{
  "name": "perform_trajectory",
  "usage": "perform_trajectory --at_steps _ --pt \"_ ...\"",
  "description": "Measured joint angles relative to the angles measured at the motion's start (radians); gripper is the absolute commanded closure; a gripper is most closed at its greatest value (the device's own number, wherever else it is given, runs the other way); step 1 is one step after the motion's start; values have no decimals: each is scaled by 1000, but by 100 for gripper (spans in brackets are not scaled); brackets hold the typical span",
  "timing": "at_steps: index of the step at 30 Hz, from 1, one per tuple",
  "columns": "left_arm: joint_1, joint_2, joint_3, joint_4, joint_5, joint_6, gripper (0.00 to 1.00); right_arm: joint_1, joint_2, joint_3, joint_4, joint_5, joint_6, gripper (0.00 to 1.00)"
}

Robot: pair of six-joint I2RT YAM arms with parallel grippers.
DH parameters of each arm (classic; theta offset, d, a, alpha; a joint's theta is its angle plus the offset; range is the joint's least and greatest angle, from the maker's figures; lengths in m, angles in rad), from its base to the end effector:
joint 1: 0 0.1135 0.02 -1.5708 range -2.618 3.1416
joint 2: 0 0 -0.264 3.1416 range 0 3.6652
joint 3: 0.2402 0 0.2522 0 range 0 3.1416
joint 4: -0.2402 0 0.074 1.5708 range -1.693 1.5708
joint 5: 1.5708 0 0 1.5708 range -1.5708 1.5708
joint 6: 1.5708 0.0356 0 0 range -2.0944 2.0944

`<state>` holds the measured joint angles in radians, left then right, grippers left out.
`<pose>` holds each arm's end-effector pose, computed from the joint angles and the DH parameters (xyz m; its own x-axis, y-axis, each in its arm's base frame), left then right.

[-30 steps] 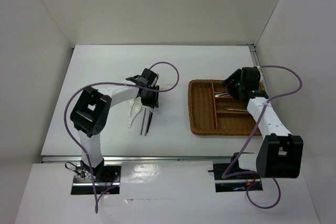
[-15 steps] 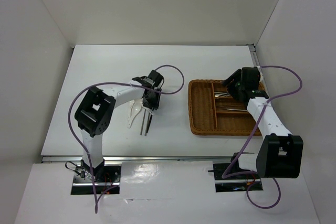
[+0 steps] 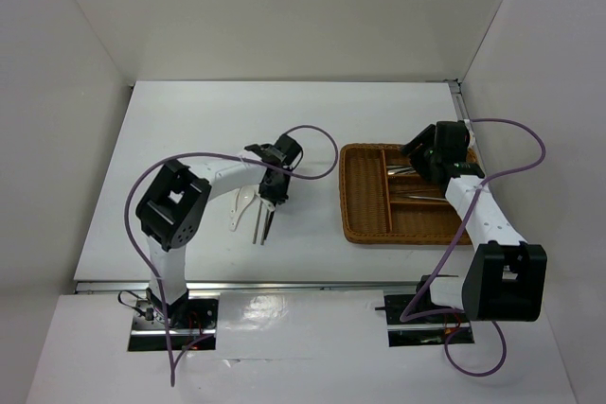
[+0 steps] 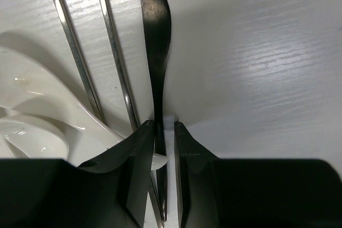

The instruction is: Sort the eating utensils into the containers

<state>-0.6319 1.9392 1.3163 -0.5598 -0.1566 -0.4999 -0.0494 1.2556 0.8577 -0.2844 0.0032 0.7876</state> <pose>0.3182 -0.2261 0.1646 -0.9123 0.0811 -0.4013 0.1123 0.9922 -0.0547 0.2720 -0.0136 0.2558 -0.4076 0.7297 -0.5490 0.4829 0.6825 0.5486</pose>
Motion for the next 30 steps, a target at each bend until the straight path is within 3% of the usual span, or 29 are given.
perform_trajectory --at_steps 11,21,26,30 --pt "-6 -66 -93 27 24 0 69 0 0 0 0 8 -1 30" --pt "-35 -30 -47 0 46 -5 89 0 -3 -10 14 -37 -53 30" --pt "-39 -26 -26 -2 60 -34 89 0 -38 -63 86 -171 -148 30" --pt "-39 -43 -24 3 91 -79 89 1 -80 -132 178 -355 -217 24"
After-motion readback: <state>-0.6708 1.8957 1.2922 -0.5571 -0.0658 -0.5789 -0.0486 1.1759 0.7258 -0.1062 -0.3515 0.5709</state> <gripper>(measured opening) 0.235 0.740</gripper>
